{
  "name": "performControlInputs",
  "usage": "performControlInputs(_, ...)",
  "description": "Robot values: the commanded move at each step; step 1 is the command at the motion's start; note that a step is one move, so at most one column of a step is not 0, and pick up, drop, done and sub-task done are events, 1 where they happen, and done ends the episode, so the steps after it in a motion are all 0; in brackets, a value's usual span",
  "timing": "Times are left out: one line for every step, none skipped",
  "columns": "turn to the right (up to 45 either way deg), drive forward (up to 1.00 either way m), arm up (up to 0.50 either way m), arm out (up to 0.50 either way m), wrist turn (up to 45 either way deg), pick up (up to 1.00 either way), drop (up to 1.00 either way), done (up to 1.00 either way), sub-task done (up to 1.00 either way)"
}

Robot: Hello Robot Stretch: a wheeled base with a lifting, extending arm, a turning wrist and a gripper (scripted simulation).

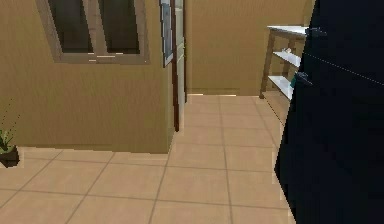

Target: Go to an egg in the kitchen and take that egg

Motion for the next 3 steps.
performControlInputs(0.0, 0.0, 0.0, 0.0, 45.0, 0.0, 0.0, 0.0, 0.0)
performControlInputs(0.0, 0.0, 0.0, 0.0, 45.0, 0.0, 0.0, 0.0, 0.0)
performControlInputs(0.0, 0.0, 0.0, 0.0, 21.0, 0.0, 0.0, 0.0, 0.0)
